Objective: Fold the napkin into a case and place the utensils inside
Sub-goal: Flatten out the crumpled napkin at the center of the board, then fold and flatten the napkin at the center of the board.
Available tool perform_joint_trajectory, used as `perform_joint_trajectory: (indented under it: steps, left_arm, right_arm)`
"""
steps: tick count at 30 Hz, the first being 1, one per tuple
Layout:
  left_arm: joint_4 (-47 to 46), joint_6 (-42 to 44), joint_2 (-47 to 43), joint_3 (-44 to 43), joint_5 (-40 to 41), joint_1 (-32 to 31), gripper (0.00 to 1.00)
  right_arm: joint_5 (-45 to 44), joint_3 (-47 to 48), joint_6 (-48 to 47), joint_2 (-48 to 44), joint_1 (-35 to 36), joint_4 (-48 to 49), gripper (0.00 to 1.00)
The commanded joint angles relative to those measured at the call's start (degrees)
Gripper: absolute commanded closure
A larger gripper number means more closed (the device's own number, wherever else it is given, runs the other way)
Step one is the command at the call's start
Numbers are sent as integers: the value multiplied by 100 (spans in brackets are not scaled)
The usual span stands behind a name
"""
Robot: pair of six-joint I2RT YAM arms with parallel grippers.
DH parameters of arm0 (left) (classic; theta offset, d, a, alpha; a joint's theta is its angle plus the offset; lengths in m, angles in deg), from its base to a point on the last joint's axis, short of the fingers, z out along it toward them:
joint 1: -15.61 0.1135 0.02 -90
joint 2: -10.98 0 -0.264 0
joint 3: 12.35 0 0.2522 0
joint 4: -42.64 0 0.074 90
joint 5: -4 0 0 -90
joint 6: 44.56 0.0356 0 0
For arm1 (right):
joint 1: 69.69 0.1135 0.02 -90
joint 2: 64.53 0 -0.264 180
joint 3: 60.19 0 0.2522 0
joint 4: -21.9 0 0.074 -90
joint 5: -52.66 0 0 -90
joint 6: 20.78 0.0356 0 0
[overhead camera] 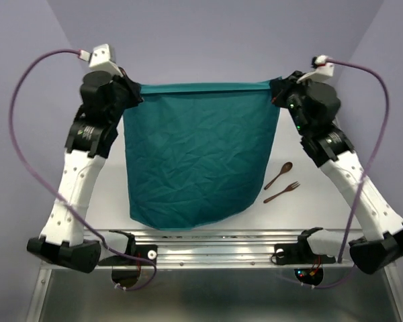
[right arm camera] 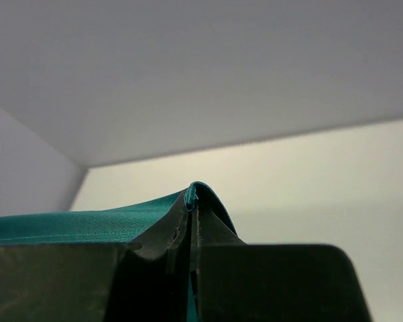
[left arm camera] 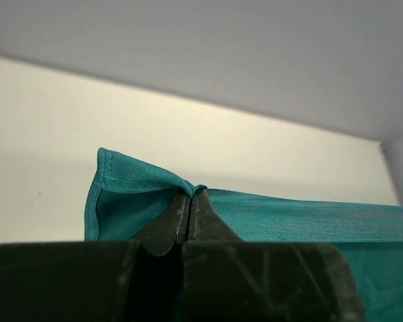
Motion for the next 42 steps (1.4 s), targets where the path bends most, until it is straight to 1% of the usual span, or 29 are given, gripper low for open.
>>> perform_joint_trajectory:
  steps: [1, 4, 6, 7, 8, 9, 10, 12, 13, 14, 15, 18, 20, 24, 26, 28, 31, 32, 34, 35, 36, 37, 38, 39, 40, 41, 42]
  left_arm:
    - [-493, 42, 377, 929, 980, 268, 100]
    - [-1020, -169, 895, 1641, 760, 364, 100]
    - [-1301, -248, 1457, 1722, 567, 487, 100]
    - [-1311, -327, 1686, 1696, 531, 523, 100]
    - [-1294, -353, 2132, 1504, 488, 558, 100]
    - [-1259, -380, 2345, 1389, 444, 610, 100]
    - [-1189, -406, 2739, 1127, 374, 628, 100]
    - [-1119, -407, 3101, 862, 294, 672, 100]
    - [-1048, -424, 3468, 522, 268, 699, 100]
    - [-978, -424, 3472, 344, 250, 716, 100]
    - [-916, -415, 3811, 177, 224, 742, 100]
    - [-662, -450, 4472, -552, 39, 874, 100]
    - [-503, -450, 4919, -1113, -40, 945, 100]
    - [-240, -415, 5458, -1871, -84, 1024, 100]
    - [-230, -406, 5572, -2021, -189, 1059, 100]
    - [-265, -398, 5529, -1970, -260, 1059, 100]
    - [-388, -433, 5248, -1610, -356, 1059, 100]
    - [-432, -433, 5030, -1348, -400, 1059, 100]
    - [-529, -433, 4774, -1065, -401, 1059, 100]
    - [-564, -433, 4494, -759, -374, 1059, 100]
    - [-582, -433, 4370, -617, -357, 1059, 100]
    - [-582, -433, 4229, -485, -348, 1059, 100]
    - [-591, -450, 3958, -179, -322, 1059, 100]
    - [-591, -494, 3834, -20, -330, 1059, 100]
    - [-634, -503, 3676, 165, -339, 1059, 100]
    - [-704, -512, 3370, 584, -383, 1059, 100]
    - [-818, -512, 3210, 771, -374, 1059, 100]
  right_arm:
    - [-1170, -421, -376, 613, -200, 93, 99]
    - [-977, -607, -429, 1360, -252, 532, 99]
    - [-784, -397, -385, 1808, -375, 586, 99]
    - [-722, -291, -385, 2288, -445, 612, 99]
    - [-704, -186, -411, 2528, -446, 639, 99]
    - [-608, 68, -437, 2766, -498, 648, 99]
    - [-563, 201, -490, 3194, -551, 648, 99]
    - [-484, 560, -552, 3601, -629, 665, 99]
    - [-449, 719, -596, 4012, -630, 665, 99]
    - [-396, 860, -613, 4016, -709, 665, 99]
    - [-300, 1000, -622, 4390, -709, 665, 99]
    - [-2, 1598, -579, 5067, -937, 665, 99]
    - [201, 2080, -430, 5368, -1104, 665, 99]
    - [727, 2767, -236, 5957, -1254, 543, 99]
    - [869, 2917, -157, 6020, -1306, 437, 99]
    - [1001, 2857, -130, 5994, -1307, 419, 99]
    - [1203, 2488, -34, 5679, -1307, 428, 99]
    - [1265, 2365, -7, 5573, -1307, 428, 99]
    - [1484, 1926, 81, 5327, -1307, 437, 99]
    - [1511, 1751, 124, 5047, -1307, 463, 99]
    - [1772, 1584, 194, 4896, -1307, 463, 99]
    - [1845, 1417, 221, 4747, -1307, 463, 99]
    - [1863, 1058, 274, 4589, -1307, 463, 99]
    - [1880, 811, 352, 4196, -1307, 489, 99]
    - [1950, 486, 440, 3957, -1307, 637, 99]
    - [2029, -178, 606, 3720, -1307, 1091, 99]
    - [2152, -428, 704, 3317, -1307, 1192, 99]
